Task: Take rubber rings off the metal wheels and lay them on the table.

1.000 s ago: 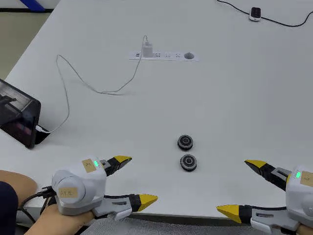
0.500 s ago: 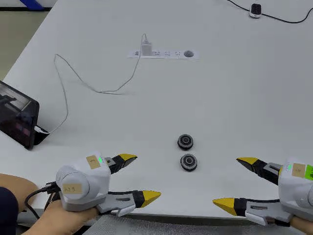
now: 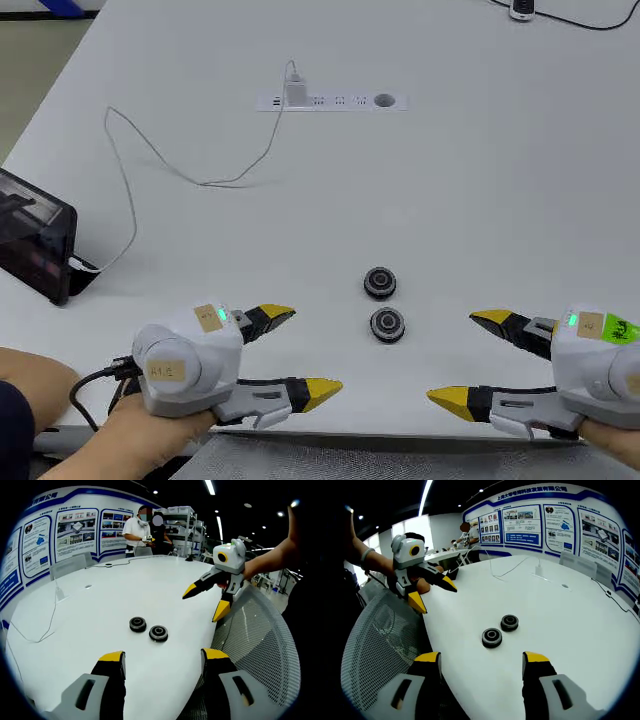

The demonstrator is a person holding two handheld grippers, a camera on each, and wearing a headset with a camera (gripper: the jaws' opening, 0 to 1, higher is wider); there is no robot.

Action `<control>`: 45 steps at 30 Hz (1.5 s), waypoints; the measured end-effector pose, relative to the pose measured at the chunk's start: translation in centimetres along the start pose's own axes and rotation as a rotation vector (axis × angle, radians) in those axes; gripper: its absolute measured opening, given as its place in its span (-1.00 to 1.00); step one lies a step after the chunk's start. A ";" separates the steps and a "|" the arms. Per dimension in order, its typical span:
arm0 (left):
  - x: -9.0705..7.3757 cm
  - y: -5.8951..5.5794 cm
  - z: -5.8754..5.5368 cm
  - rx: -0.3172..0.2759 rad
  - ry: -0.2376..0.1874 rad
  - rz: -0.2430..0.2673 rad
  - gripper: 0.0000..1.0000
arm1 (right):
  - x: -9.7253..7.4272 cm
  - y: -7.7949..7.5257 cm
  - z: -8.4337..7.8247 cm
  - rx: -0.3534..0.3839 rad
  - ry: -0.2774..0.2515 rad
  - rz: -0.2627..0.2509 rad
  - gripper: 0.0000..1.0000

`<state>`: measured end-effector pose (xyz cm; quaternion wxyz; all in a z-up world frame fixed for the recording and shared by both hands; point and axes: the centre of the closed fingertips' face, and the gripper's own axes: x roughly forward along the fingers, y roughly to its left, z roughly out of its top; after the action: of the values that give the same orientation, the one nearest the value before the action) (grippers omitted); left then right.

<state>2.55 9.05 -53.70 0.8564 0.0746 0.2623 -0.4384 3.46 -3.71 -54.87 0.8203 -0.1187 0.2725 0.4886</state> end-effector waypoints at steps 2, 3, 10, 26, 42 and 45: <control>0.2 0.0 0.0 0.007 0.006 -0.004 0.24 | 0.2 0.0 0.0 0.002 -0.001 0.004 0.30; 0.3 0.0 0.1 0.009 0.007 -0.007 0.23 | 0.4 0.0 0.0 0.002 0.001 0.006 0.29; 1.3 -0.2 0.6 0.026 0.014 -0.024 0.16 | 1.0 0.1 0.2 0.005 0.001 0.019 0.21; 4.5 -0.3 2.5 0.083 0.030 -0.062 -0.07 | 1.8 0.1 -0.7 0.031 0.015 0.032 0.01; 7.1 -0.2 2.6 0.109 0.071 -0.082 -0.21 | 3.0 -0.6 -0.1 0.036 0.005 0.048 -0.18; 7.6 -0.1 2.4 0.115 0.088 -0.084 -0.29 | 3.3 -0.9 -0.1 0.038 0.007 0.046 -0.21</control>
<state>6.98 2.74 -55.53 0.8192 0.1316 0.2772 -0.4845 5.47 -1.78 -56.90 0.8099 -0.0984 0.2871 0.5019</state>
